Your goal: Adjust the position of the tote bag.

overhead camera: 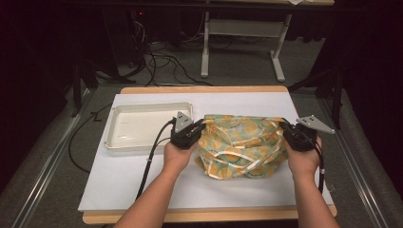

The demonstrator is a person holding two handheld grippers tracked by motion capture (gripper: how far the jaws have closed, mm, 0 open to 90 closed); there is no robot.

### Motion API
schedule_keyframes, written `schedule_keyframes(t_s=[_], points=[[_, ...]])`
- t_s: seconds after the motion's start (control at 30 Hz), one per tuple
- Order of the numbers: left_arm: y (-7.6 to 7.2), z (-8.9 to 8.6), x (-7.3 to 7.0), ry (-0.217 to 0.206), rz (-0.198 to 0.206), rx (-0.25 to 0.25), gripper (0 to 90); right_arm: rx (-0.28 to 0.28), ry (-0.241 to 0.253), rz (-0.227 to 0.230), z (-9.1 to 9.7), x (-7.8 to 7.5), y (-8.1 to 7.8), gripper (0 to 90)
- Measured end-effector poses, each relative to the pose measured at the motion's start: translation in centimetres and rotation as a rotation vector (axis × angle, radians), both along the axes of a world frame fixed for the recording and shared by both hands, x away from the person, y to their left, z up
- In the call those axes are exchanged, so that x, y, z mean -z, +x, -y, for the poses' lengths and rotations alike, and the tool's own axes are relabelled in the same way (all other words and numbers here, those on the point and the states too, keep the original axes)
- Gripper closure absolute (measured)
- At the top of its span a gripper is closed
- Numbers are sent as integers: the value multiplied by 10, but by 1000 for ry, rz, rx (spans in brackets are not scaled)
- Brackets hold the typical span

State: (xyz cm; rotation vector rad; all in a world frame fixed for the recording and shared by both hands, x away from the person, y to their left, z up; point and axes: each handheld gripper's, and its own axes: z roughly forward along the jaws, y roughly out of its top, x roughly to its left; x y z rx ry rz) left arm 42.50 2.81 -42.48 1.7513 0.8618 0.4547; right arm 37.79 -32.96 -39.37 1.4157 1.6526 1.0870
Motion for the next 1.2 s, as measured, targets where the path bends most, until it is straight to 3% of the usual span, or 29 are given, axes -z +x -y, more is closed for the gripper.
schedule_keyframes(t_s=[0.17,0.27,0.37,0.47,0.57,0.77,0.93,1.1,1.2], points=[[-2,9,27,96,-62,-1,795,27,8,-71,4,31,9,871],[-4,12,36,136,-73,5,776,30,17,-93,5,42,8,862],[-7,12,39,124,-84,12,761,28,11,-107,5,46,6,746],[-9,11,37,113,-77,11,733,39,29,-68,7,33,-1,652],[-11,10,33,100,-63,4,721,38,20,-33,7,17,-8,615],[-12,9,29,90,-51,-17,699,11,12,47,2,-16,-29,599],[-15,3,20,59,-20,-42,615,-29,12,103,-8,-38,-44,598],[-24,-9,4,27,31,-54,544,-90,11,142,-25,-49,-57,607],[-39,-12,-5,-15,52,-3,542,-115,-2,135,-35,-45,-59,612]])
